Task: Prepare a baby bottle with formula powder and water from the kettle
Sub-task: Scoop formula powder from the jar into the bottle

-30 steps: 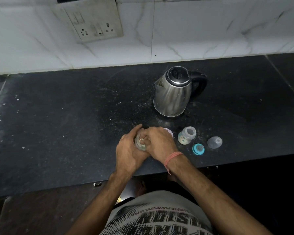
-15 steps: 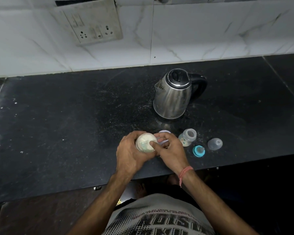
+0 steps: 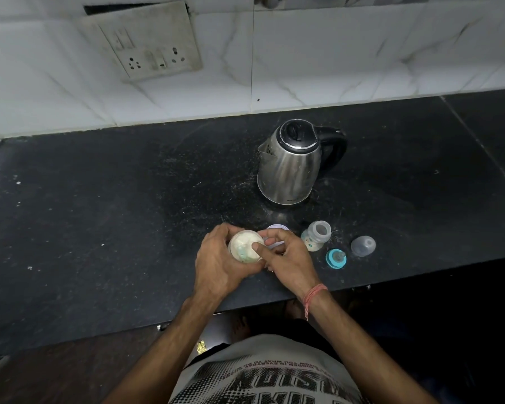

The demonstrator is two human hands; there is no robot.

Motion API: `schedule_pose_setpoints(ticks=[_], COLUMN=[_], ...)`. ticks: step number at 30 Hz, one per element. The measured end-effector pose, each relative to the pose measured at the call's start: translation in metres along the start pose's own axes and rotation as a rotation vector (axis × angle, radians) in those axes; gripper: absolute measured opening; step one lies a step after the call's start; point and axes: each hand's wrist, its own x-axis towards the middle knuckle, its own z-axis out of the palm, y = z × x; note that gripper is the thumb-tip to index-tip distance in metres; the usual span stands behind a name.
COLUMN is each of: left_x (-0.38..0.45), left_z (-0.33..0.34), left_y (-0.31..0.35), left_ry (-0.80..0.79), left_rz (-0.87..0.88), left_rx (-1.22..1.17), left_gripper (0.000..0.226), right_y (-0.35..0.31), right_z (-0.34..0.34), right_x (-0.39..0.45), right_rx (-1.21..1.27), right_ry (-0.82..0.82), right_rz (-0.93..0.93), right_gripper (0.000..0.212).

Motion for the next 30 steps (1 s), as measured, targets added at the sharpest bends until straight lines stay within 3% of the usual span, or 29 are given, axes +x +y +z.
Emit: schedule_pose_setpoints(ticks=[11, 19, 30], left_x=[-0.002, -0.015, -0.003], left_z=[0.01, 0.011, 0.006], left_y=[-0.006, -0.006, -0.009], left_ry=[0.043, 0.194, 0.29], left_rz=[0.013, 0.062, -0.109], left_rx=[-0.025, -0.039, 0.026], left_gripper=[0.064, 0.066, 0.074], right_y=[-0.014, -0.019, -0.034], right_z=[-0.002, -0.007, -0.044], right_x=[-0.004, -0.01, 0.006], right_rx=[-0.051, -0.045, -0.105], right_ry=[-0.007, -0.016, -0.045], right_rz=[-0.027, -0.058, -0.127], right_gripper=[0.024, 0.019, 0.015])
